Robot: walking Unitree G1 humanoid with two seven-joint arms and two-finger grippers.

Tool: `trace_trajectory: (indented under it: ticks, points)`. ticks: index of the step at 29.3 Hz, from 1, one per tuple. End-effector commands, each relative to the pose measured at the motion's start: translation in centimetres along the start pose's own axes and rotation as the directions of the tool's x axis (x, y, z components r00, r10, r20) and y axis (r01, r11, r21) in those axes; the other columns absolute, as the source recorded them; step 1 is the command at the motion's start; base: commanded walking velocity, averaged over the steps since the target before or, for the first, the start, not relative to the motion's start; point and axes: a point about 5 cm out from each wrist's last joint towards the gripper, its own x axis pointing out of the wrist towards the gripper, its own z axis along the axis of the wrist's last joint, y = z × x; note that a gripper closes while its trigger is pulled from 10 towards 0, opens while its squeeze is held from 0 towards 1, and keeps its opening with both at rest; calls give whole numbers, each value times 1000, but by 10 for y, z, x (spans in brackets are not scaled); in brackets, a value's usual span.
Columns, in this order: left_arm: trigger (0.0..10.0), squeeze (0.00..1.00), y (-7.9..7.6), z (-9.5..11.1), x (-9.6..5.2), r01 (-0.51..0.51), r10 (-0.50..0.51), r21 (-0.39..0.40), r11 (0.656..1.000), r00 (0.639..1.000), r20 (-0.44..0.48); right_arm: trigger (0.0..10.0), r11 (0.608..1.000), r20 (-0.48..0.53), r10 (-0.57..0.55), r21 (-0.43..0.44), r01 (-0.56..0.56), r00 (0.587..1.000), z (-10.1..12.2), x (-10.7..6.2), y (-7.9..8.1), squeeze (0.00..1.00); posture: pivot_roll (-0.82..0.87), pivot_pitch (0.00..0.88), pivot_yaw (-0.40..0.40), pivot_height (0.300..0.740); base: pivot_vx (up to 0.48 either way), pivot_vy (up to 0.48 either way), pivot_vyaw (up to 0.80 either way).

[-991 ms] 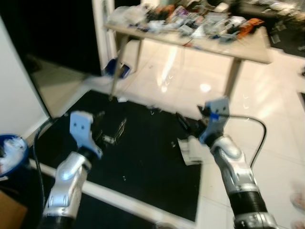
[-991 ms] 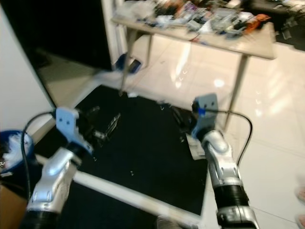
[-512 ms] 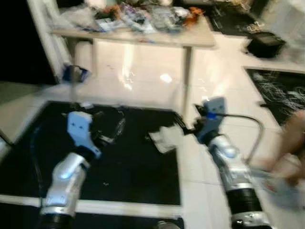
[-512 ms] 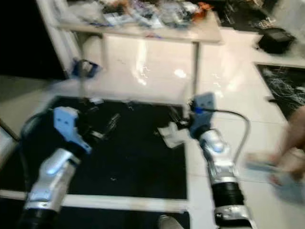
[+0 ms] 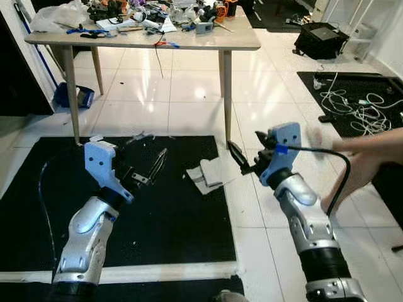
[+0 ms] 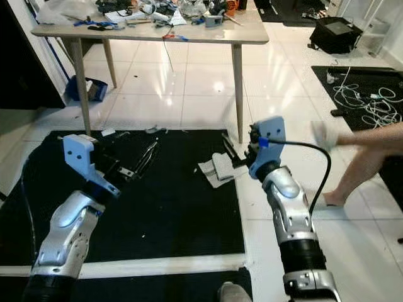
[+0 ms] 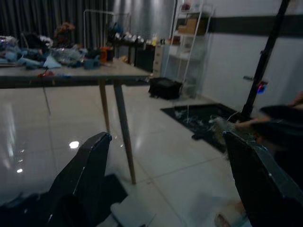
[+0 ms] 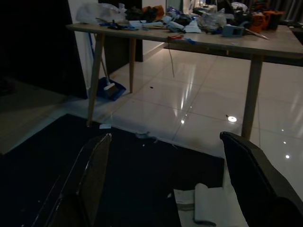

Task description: Picking trash to rubbish bin

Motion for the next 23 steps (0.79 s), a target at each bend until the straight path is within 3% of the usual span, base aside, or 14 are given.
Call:
trace_trajectory:
  ticks: [1,17,23]
  points:
    - [10000,0,-10,7,2,56,-55,-36,998,998,33,10000,1000,16,13,-1,-13,1000,4,0,2,0,28,0,5,740,0,0,0]
    - [10000,0,-12,8,2,69,-69,-37,997,998,6,10000,1000,18,30,-7,-30,999,6,1,5,0,14,0,-4,740,0,0,0]
    - [10000,0,-10,11,3,44,-44,-22,999,999,10,10000,1000,23,24,-3,-24,999,7,1,5,0,9,0,-4,740,376,0,0]
